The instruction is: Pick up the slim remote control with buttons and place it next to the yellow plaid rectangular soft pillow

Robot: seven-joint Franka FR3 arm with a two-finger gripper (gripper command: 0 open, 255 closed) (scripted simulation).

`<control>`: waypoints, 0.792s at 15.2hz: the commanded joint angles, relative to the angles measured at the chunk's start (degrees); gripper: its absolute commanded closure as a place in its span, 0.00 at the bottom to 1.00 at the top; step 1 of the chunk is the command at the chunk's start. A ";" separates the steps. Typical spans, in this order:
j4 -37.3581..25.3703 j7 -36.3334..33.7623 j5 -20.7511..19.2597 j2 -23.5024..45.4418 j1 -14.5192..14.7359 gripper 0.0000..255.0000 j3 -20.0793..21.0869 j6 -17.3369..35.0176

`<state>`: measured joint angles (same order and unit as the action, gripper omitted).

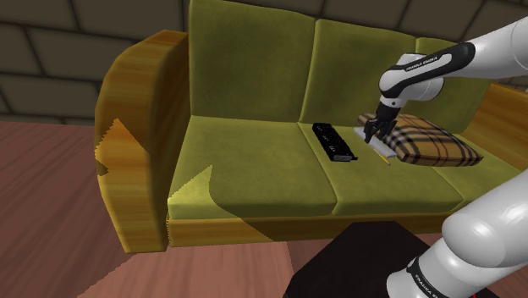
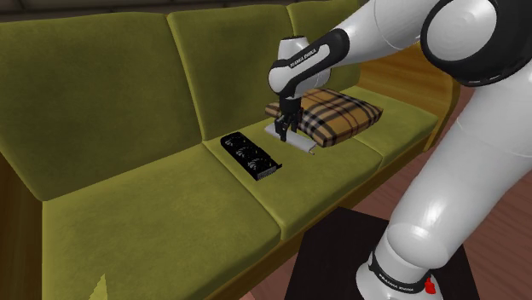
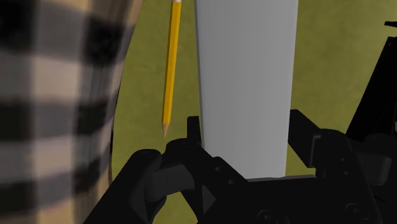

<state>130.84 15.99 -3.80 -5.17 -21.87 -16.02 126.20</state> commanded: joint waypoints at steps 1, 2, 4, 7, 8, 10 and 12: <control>0.63 0.20 0.27 1.06 -0.01 1.00 -0.10 1.72; 0.99 0.27 0.39 1.49 -0.01 1.00 -0.13 2.51; 1.69 0.43 0.63 2.40 -0.02 1.00 -0.18 4.08; 2.63 0.71 1.06 3.83 -0.03 1.00 -0.25 6.40; 2.63 0.71 1.05 3.82 -0.03 1.00 -0.24 6.40; 2.63 0.71 1.06 3.83 -0.03 1.00 -0.24 6.40; 2.63 0.71 1.06 3.83 -0.03 1.00 -0.24 6.40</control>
<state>133.47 16.70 -2.75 -1.35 -21.90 -16.27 132.57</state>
